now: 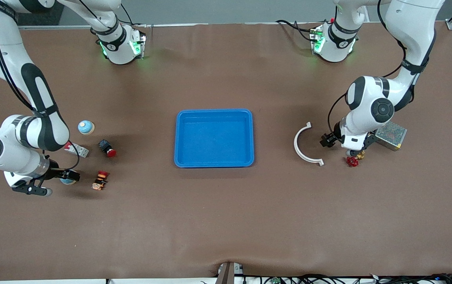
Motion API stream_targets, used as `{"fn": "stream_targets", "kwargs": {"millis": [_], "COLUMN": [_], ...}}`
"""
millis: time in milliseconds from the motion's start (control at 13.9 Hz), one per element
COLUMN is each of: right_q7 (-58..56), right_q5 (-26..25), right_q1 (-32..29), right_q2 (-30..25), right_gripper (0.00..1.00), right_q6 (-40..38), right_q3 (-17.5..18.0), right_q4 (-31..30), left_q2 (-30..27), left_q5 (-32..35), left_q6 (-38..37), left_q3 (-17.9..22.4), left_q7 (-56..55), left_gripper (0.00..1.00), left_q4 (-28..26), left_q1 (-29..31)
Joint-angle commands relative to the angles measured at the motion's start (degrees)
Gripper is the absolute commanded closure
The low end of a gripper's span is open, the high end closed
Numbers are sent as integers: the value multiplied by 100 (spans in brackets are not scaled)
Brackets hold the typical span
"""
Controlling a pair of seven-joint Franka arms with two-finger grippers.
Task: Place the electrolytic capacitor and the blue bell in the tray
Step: 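Grasp a capacitor with the left gripper while the right gripper grasps a bell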
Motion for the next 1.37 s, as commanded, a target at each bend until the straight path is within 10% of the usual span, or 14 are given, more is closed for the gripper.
{"fn": "stream_targets", "kwargs": {"millis": [0,288,505,793,865,1082,1298], "right_q7": [-249,-302,-302,-320,-355,-364,-364], "right_q5": [-86,-86,-86,-86,-86,-69,-68], "right_q1": [-207,-243,-278,-287,-304,-339,-296], "right_q2": [66,190,277,304,304,304,251], "right_gripper": [0,0,0,0,12,95,100], "right_q6": [109,311,355,399,390,399,312], "right_q3": [84,84,84,84,84,93,93], "right_q4": [-6,3,-6,-94,-94,-112,-120], "left_q2": [59,156,104,-98,-142,-178,-151], "left_q5": [-99,-73,-64,-55,-55,-55,-55], "left_q6": [90,90,37,-619,-866,-1446,-1641], "left_q3": [-33,-33,-33,-59,-138,-410,-796], "left_q7": [-22,-14,-40,-233,-312,-794,-1426], "left_gripper": [22,53,100,100,100,100,100], "left_q4": [-52,-52,9,395,536,1054,1389], "left_q1": [29,38,38,11,11,11,3]}}
